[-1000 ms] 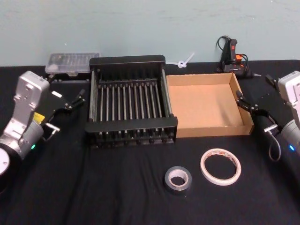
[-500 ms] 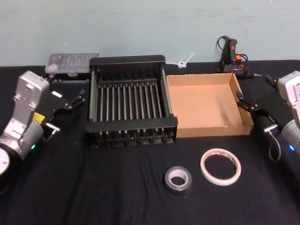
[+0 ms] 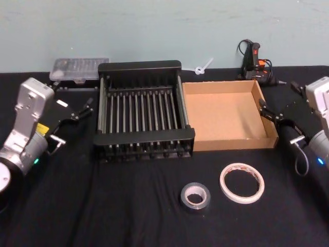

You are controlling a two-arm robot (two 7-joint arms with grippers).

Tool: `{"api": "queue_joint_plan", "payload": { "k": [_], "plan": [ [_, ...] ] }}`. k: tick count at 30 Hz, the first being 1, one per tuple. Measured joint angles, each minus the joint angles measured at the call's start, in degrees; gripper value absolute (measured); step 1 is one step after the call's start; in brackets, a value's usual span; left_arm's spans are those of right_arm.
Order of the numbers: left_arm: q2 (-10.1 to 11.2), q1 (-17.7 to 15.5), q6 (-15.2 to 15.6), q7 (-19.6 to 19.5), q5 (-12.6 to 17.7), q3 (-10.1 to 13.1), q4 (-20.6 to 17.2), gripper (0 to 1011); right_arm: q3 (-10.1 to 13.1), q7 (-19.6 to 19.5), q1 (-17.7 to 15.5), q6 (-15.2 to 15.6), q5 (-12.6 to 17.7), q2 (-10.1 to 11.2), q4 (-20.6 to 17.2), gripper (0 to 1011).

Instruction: Pick up the white tape and place it into the black box , Pick up the silver tape and place it into the brown box.

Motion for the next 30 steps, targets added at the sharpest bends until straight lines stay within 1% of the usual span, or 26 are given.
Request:
{"api": "queue_joint_plan", "payload": {
  "k": [6,12,16,22,25,29,30],
  "plan": [
    [0.0,0.0,0.0,0.0,0.0,0.0,0.0,1002,1.3,1.21,-0.66,0.5,0.27,0.25,-1.15,1002],
    [0.0,0.0,0.0,0.0,0.0,0.0,0.0,1001,2.53,2.97,-2.19,1.86,0.65,1.48,-3.78,1002],
    [0.0,0.0,0.0,0.0,0.0,0.0,0.0,1001,3.44,4.46,-3.49,3.01,1.42,2.57,-5.9,1002],
    [0.0,0.0,0.0,0.0,0.0,0.0,0.0,1001,5.27,7.2,-5.99,5.8,3.51,4.44,-9.53,1002],
    [0.0,0.0,0.0,0.0,0.0,0.0,0.0,1001,6.39,8.82,-7.56,7.97,5.04,5.48,-11.6,1002],
    [0.0,0.0,0.0,0.0,0.0,0.0,0.0,1001,7.28,10.34,-8.99,9.54,6.4,6.19,-13.26,1002],
    [0.0,0.0,0.0,0.0,0.0,0.0,0.0,1001,7.72,11.53,-10.02,10.48,7.28,6.63,-14.2,1002]
  ]
}}
